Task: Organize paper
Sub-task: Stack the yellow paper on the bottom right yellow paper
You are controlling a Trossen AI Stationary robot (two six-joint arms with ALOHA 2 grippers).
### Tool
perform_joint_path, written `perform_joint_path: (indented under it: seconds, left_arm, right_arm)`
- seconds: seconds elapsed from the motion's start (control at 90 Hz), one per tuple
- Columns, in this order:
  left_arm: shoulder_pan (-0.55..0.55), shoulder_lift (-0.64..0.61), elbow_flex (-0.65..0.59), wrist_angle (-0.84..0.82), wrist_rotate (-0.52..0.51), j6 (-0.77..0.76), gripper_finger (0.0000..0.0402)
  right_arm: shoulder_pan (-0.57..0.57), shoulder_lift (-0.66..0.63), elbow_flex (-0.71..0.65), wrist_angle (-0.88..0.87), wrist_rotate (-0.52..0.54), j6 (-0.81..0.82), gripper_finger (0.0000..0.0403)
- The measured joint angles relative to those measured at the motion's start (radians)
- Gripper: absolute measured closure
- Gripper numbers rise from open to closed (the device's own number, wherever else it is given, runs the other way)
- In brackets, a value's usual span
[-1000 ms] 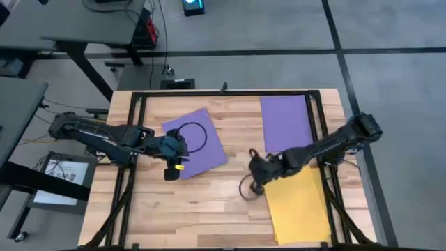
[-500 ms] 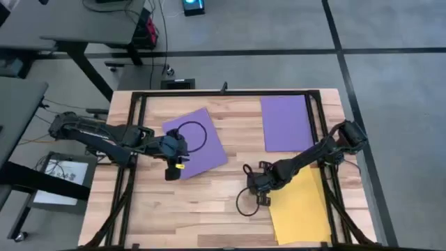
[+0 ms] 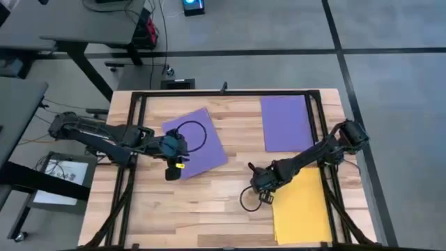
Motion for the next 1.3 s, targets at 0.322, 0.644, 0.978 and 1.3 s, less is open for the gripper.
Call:
perform_joint_path:
  seconds: [0.322,0.644,0.978,1.3]
  left_arm:
    - [0.000,0.000,0.000,0.000,-0.002,0.018,0.0336]
    - [0.000,0.000,0.000,-0.001,-0.001,0.022,0.0336]
    - [0.000,0.000,0.000,-0.002,-0.001,0.066,0.0336]
    - [0.000,0.000,0.000,-0.003,-0.001,0.069,0.0336]
  right_arm:
    - [0.002,-0.013,0.020,-0.010,0.007,-0.028,0.0403]
    - [0.067,-0.070,0.122,0.092,0.015,-0.028,0.0403]
    - [0.405,0.019,0.123,0.309,0.016,0.029,0.0403]
    - [0.424,0.072,0.123,0.340,0.020,0.064,0.0403]
